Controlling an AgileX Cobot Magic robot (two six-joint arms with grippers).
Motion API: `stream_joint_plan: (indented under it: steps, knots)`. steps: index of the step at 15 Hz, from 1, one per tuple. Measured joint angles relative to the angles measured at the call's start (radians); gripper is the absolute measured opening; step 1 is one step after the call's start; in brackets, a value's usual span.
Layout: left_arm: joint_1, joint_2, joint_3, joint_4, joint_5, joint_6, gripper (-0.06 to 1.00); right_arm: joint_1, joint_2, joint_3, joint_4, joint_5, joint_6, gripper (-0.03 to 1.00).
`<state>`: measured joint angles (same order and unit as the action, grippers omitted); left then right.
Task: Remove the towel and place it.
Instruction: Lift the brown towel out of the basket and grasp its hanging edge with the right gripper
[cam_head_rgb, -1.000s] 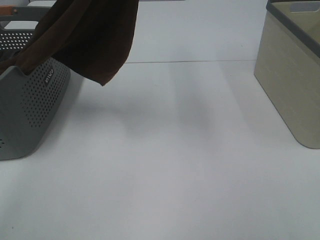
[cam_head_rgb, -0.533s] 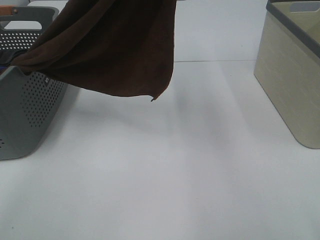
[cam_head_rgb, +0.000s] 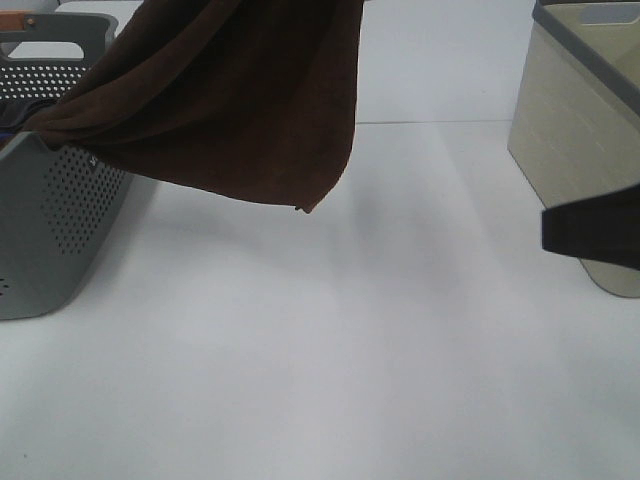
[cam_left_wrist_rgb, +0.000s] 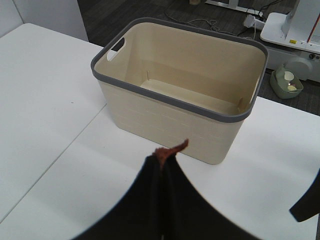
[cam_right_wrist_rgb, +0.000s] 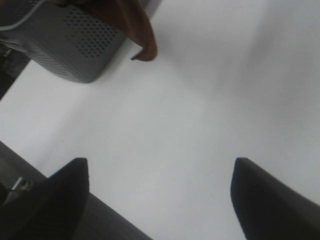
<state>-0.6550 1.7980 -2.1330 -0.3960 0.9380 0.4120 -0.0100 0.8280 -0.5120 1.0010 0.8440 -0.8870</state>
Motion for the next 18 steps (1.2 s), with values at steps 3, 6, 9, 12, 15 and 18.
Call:
stream_joint_plan:
  steps: [3,6,9,12,15,18]
  knots:
    - [0.000,0.000,0.000,0.000,-0.021,0.000,0.00,0.000,0.246,-0.001,0.389,0.044,-0.487,0.74]
    - [0.000,0.000,0.000,0.000,-0.046,0.000,0.00,0.000,0.440,-0.001,0.658,0.142,-0.841,0.74]
    - [0.000,0.000,0.000,0.000,-0.047,0.000,0.00,0.000,0.573,-0.007,0.726,0.157,-0.987,0.74]
    - [0.000,0.000,0.000,0.000,-0.075,0.000,0.00,0.000,0.694,-0.068,0.730,0.158,-1.061,0.74]
    - [0.000,0.001,0.000,0.000,-0.101,0.000,0.00,0.026,0.828,-0.176,0.741,0.199,-1.111,0.74]
    - [0.000,0.013,0.000,-0.002,-0.103,0.000,0.00,0.167,0.906,-0.272,0.739,0.152,-1.173,0.74]
